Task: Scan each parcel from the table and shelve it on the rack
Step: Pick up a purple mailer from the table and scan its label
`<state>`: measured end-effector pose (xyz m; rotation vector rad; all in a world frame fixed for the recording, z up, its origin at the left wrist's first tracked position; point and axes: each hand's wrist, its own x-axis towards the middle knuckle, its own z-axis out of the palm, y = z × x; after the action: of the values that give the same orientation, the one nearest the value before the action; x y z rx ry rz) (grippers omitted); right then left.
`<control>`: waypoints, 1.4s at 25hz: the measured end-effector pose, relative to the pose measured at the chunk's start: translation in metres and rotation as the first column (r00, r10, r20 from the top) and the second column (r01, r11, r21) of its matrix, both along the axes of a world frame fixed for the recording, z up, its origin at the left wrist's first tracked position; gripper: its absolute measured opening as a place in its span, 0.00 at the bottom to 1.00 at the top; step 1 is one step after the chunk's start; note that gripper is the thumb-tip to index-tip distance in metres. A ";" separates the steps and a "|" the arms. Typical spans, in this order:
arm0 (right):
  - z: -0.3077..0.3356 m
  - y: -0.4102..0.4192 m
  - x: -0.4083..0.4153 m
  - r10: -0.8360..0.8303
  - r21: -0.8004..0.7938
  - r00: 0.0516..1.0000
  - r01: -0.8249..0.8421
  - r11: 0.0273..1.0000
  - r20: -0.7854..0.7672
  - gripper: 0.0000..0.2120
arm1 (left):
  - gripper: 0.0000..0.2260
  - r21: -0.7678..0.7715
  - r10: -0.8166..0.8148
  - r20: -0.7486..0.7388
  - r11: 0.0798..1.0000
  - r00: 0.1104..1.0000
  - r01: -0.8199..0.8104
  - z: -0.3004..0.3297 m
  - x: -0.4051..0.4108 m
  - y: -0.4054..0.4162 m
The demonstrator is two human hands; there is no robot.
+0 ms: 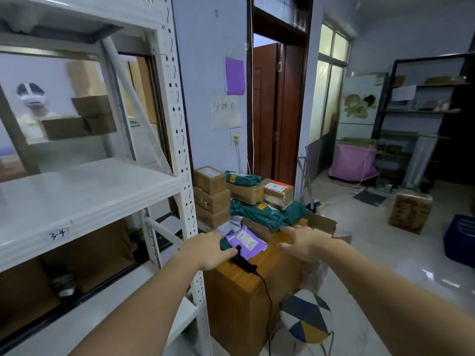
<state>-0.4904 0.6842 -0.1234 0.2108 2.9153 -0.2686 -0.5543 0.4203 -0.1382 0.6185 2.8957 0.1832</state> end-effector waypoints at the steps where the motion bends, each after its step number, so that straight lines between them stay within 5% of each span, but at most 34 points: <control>1: -0.008 0.009 -0.018 0.016 -0.002 1.000 -0.016 1.000 0.002 0.36 | 0.36 -0.001 -0.001 0.015 1.000 1.000 0.001 -0.009 -0.015 0.009; 9: -0.064 0.049 -0.152 0.129 -0.030 0.986 -0.127 0.991 0.101 0.36 | 0.41 -0.045 0.122 0.122 0.992 0.985 -0.117 -0.076 -0.125 0.055; 25: -0.227 0.063 -0.381 0.284 -0.075 0.898 -0.275 0.959 0.335 0.35 | 0.25 -0.131 0.234 0.269 0.970 0.934 -0.205 -0.207 -0.315 0.099; 32: -0.349 0.047 -0.427 0.276 -0.097 0.872 -0.259 0.961 0.405 0.27 | 0.29 -0.078 0.401 0.428 0.909 0.810 -0.409 -0.326 -0.369 0.109; 35: -0.394 0.034 -0.429 0.274 -0.151 0.873 -0.232 0.961 0.405 0.27 | 0.33 0.032 0.522 0.511 0.782 0.683 -0.623 -0.368 -0.384 0.119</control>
<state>-0.9193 0.7187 -0.5175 -0.1194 2.4539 -0.2805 -0.9379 0.5391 -0.5063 -0.3279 2.4800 0.6279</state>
